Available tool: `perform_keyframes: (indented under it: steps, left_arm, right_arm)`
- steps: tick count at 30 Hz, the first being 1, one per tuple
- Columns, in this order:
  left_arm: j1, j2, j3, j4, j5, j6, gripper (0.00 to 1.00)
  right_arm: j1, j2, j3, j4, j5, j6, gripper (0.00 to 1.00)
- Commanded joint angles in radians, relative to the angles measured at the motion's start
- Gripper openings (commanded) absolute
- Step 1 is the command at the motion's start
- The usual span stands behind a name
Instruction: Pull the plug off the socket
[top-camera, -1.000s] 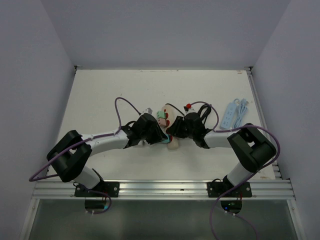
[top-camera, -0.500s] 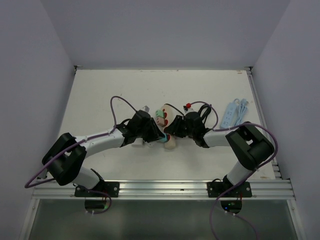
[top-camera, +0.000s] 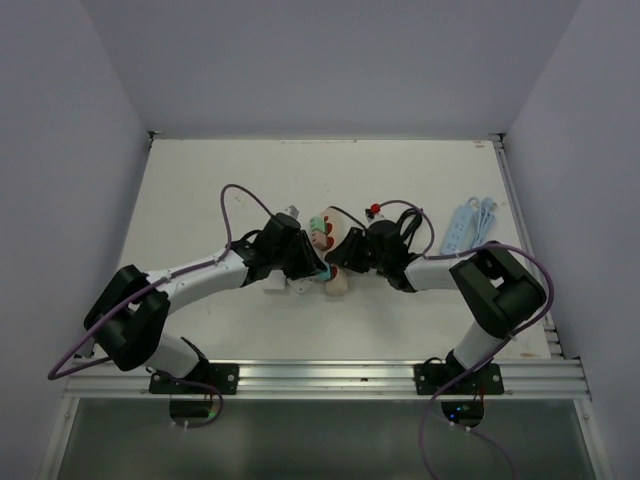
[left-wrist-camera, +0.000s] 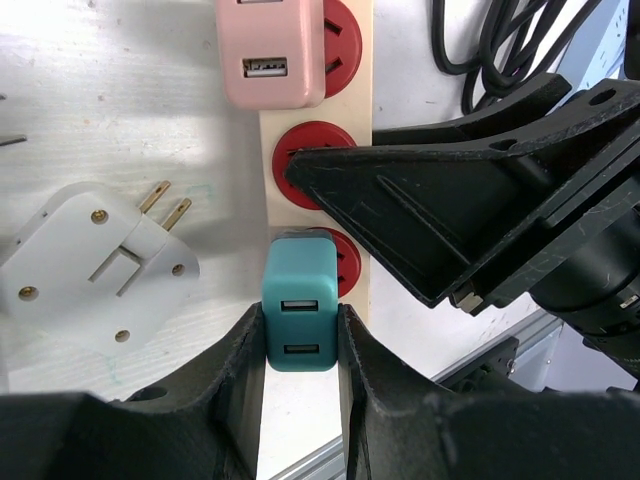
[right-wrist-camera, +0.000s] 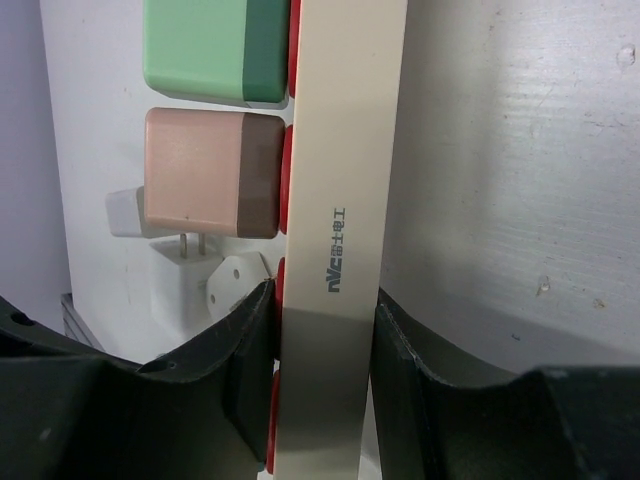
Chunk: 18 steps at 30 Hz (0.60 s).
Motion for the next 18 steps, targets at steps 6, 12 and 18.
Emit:
perform_keyframes:
  steps: [6,12,18]
  left_arm:
    - [0.102,-0.096,0.192,-0.110,-0.016,0.147,0.00]
    - [0.127,-0.081,0.191,-0.095,0.034,0.140,0.00]
    - [0.096,-0.093,0.103,-0.009,0.062,0.097,0.00]
  right_arm:
    - [-0.065,0.098,-0.046,-0.372,0.308,-0.141,0.00]
    - [-0.065,0.120,-0.033,-0.386,0.299,-0.138,0.00]
    - [-0.065,0.110,-0.044,-0.362,0.273,-0.137,0.00]
